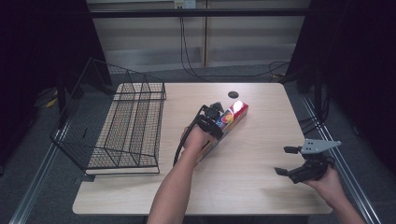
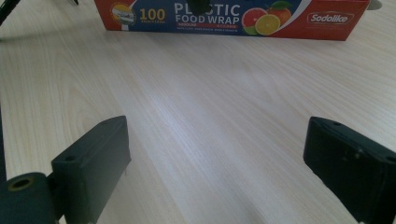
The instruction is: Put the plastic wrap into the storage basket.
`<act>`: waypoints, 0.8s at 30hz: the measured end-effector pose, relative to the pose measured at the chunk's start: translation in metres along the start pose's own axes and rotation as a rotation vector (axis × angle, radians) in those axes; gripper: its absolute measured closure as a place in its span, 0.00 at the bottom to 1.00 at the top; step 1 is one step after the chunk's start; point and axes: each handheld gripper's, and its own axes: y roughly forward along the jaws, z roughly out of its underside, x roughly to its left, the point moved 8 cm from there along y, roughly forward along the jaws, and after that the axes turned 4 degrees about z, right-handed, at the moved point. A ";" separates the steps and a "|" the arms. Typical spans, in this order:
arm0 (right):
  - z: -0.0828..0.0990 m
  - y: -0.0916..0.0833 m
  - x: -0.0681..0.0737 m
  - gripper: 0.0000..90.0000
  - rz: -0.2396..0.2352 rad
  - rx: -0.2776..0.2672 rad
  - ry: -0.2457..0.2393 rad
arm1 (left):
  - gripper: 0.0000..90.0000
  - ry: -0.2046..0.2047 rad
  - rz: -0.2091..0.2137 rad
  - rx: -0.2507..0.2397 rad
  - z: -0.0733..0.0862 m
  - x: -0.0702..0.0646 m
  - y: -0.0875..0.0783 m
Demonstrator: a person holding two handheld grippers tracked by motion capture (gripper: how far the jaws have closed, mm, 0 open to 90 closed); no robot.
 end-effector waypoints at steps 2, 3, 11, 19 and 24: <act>-0.001 0.000 0.000 0.08 -0.003 -0.003 0.002 | 0.48 0.002 0.006 0.015 0.001 0.000 -0.001; -0.001 0.000 0.000 0.08 -0.005 -0.003 0.001 | 0.49 -0.012 0.004 0.017 0.000 0.000 -0.001; -0.001 0.000 0.001 0.08 -0.010 -0.008 -0.004 | 0.50 -0.043 0.023 0.036 -0.001 -0.001 -0.014; -0.002 0.000 0.003 0.08 -0.011 -0.007 -0.014 | 0.50 -0.080 -0.011 0.022 -0.004 0.009 -0.047; -0.002 0.000 0.003 0.08 -0.018 -0.009 -0.010 | 0.50 -0.095 -0.035 0.000 -0.006 0.017 -0.069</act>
